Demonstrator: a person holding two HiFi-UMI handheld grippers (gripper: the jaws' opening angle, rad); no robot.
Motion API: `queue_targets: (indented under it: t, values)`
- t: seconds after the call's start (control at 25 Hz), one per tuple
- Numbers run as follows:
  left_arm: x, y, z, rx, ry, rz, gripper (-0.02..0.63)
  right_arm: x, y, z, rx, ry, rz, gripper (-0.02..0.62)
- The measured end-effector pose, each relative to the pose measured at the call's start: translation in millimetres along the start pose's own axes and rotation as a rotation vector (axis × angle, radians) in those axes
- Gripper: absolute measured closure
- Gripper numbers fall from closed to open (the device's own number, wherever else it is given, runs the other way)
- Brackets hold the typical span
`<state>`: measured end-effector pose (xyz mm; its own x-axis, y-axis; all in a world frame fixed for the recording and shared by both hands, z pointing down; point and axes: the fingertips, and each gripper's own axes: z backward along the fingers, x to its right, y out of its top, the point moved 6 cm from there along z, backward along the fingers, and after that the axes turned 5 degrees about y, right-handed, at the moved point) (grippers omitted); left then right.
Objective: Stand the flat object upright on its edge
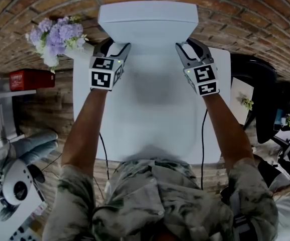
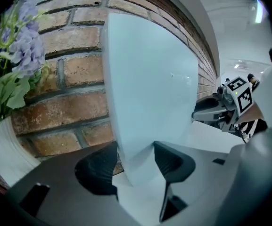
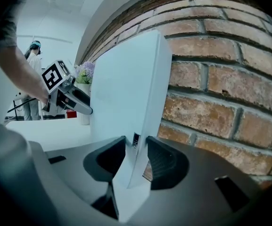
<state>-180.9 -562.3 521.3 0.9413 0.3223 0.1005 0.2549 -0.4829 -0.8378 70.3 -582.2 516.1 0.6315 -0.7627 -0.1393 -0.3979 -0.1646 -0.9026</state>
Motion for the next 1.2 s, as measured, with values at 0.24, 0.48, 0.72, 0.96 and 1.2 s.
queue_targets:
  t: [0.24, 0.48, 0.72, 0.96, 1.2]
  values:
    - [1, -2, 1, -0.025, 0.020, 0.003, 0.347, 1, -1, 0, -0.001, 0.000, -0.016, 0.418]
    - [0, -3, 11, -0.022, 0.056, 0.049, 0.347, 1, 0, 2, -0.009, -0.009, -0.070, 0.380]
    - [-2, -7, 28, -0.024, 0.082, 0.066, 0.347, -2, -2, 16, -0.010, -0.027, -0.086, 0.370]
    - [5, -17, 54, -0.012, 0.089, 0.081, 0.347, -17, -9, 35, -0.016, -0.029, -0.098, 0.373]
    - [23, -29, 90, 0.005, 0.072, 0.107, 0.347, -45, -14, 62, -0.023, -0.028, -0.109, 0.380]
